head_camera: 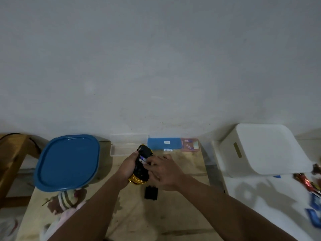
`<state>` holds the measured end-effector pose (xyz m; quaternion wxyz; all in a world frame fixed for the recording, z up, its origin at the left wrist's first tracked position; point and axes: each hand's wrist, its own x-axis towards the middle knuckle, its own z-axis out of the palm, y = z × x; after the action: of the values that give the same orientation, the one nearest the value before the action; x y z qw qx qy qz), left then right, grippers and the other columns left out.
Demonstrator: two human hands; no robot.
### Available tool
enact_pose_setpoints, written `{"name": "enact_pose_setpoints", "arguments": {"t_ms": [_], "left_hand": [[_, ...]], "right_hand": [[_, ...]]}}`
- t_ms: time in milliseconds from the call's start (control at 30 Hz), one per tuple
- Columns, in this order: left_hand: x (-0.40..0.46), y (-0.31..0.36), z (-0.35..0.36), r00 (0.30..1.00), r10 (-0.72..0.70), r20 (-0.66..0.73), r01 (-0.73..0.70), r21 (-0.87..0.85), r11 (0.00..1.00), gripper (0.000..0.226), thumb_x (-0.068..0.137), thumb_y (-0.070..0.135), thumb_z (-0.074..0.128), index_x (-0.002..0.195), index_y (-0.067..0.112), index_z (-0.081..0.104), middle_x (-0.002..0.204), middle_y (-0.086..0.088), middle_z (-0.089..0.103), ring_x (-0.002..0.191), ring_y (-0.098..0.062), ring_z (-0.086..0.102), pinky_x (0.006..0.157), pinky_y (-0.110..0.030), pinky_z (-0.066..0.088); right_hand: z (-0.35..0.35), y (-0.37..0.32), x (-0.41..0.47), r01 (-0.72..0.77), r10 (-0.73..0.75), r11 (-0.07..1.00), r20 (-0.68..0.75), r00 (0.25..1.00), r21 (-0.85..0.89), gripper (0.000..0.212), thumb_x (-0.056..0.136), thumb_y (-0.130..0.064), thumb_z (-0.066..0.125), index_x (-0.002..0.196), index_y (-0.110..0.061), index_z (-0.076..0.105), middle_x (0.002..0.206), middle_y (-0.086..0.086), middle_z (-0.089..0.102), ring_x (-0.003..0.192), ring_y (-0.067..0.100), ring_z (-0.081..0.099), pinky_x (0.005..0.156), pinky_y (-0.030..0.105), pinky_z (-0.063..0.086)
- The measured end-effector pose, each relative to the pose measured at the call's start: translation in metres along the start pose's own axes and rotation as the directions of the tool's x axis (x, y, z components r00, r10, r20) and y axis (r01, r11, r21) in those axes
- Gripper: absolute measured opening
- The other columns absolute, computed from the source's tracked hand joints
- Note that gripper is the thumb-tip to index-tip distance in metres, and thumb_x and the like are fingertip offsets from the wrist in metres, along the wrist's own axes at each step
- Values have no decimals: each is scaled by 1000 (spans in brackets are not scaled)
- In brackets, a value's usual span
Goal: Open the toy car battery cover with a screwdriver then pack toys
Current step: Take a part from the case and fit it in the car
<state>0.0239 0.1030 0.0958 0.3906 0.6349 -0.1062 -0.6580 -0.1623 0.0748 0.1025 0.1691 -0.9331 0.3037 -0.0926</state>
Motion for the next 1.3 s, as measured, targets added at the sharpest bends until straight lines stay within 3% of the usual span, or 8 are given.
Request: {"name": "enact_pose_setpoints", "arguments": {"t_ms": [100,167,233,467,967,1067,1167,1300], "left_hand": [[16,23,-5,998,69,-12,-69,42,997,44,110,45,40,117,16,73,104,-13,80,92,-30,74,81,-37,56],[28,31,-7,994,100,-40,-100,5,995,45,110,47,39,124,19,72,111,-11,80,96,-29,76,82,-38,57],[41,24,-8,994,104,-36,-105,-51,993,49,109,49,39,134,18,68,118,-12,78,108,-35,74,88,-42,58],[63,-24,-14,993,107,-48,-113,-158,981,56,97,60,52,134,23,70,127,-18,73,116,-45,68,103,-71,48],[51,-35,-22,990,135,-28,-138,-162,977,49,108,49,41,138,20,67,125,-17,74,107,-38,70,99,-61,55],[38,-30,-22,987,163,6,-160,-176,971,48,110,46,38,137,20,66,125,-14,74,106,-35,71,94,-56,58],[27,-24,-25,981,191,33,-182,-182,966,49,109,49,37,136,20,67,123,-13,75,102,-33,72,87,-50,61],[3,-14,-24,967,241,82,-223,-187,957,55,105,58,45,136,19,68,129,-19,71,105,-39,68,90,-53,59]], "right_hand": [[9,25,2,-283,357,886,-149,922,366,36,96,-30,46,116,-19,74,112,-3,66,100,13,63,85,34,53],[16,53,4,-506,548,820,-112,829,268,33,94,-28,49,116,-24,73,107,-2,66,96,16,64,81,37,55],[26,77,4,-627,621,779,118,775,23,39,95,-30,50,133,-30,61,123,-1,63,110,20,62,88,37,54],[60,110,9,-561,596,803,228,770,-204,51,96,-36,45,146,-28,38,124,4,62,104,25,65,82,41,57],[68,116,2,-524,598,781,167,784,-339,24,97,-22,57,119,-22,67,120,4,52,106,23,57,76,35,51],[67,110,-4,-604,628,775,111,770,-186,19,96,-30,60,107,-19,71,111,4,59,100,24,60,74,32,48],[52,92,-3,-698,713,679,18,701,226,19,93,-28,67,111,-24,67,93,-1,69,87,18,66,74,30,53],[16,50,12,-509,695,547,-21,719,665,34,93,-14,69,125,-25,66,82,-3,70,76,13,69,73,30,57]]}}
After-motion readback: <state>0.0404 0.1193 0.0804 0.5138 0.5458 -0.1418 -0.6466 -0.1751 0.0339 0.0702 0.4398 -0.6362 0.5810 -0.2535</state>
